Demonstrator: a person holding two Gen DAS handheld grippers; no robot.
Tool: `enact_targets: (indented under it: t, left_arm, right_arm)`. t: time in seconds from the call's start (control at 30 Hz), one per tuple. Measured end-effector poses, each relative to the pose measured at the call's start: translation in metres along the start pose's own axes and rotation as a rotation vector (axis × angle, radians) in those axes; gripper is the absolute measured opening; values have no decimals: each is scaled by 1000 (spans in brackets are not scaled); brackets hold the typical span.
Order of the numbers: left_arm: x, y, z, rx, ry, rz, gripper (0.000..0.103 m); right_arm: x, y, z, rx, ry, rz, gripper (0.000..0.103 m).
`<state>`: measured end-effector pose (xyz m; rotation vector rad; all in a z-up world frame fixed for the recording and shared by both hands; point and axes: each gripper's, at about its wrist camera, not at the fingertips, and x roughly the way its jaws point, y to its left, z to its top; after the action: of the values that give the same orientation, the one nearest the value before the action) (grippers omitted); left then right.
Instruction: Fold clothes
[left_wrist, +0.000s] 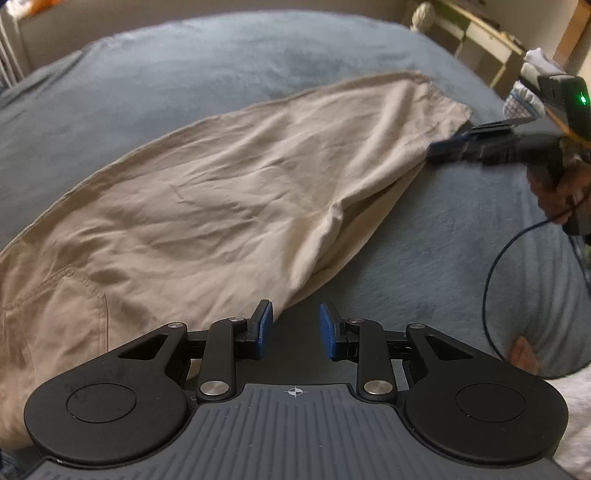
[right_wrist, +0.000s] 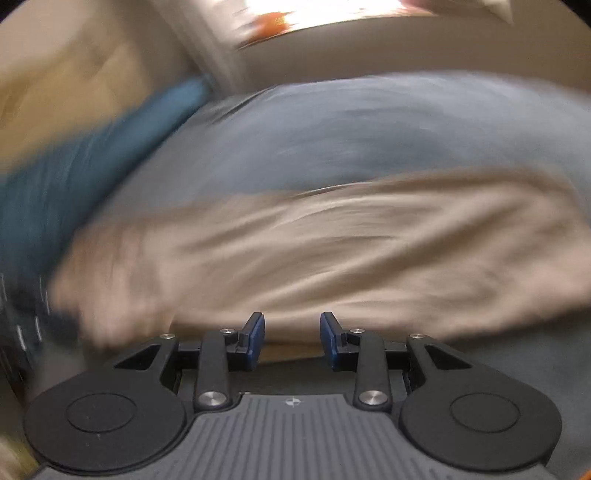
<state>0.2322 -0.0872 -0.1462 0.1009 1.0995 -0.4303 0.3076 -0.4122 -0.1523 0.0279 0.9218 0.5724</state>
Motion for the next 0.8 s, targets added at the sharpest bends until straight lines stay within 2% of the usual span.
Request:
enact_targets:
  t: [0.13, 0.27, 0.33, 0.4, 0.43, 0.47, 0.57, 0.8]
  left_arm:
    - [11, -10, -12, 22, -91, 34, 28]
    - [24, -24, -12, 118, -172, 91, 28]
    - [31, -24, -10, 135, -193, 118, 28]
    - [38, -21, -9, 126, -200, 133, 28]
    - [41, -19, -8, 118, -205, 137, 25]
    - [43, -16, -9, 107, -205, 134, 18]
    - [45, -10, -12, 94, -189, 110, 12]
    - [50, -4, -24, 90, -154, 68, 12]
  right_arm:
    - [22, 51, -5, -263, 9, -48, 36]
    - [44, 101, -10, -527, 18, -95, 37]
    - [56, 123, -12, -641, 24, -119, 37]
    - [67, 123, -15, -659, 47, -135, 34]
    - [71, 122, -17, -664, 60, -142, 27]
    - [75, 121, -19, -669, 73, -148, 6]
    - [70, 113, -18, -615, 73, -121, 6]
    - [68, 96, -24, -474, 110, -63, 6]
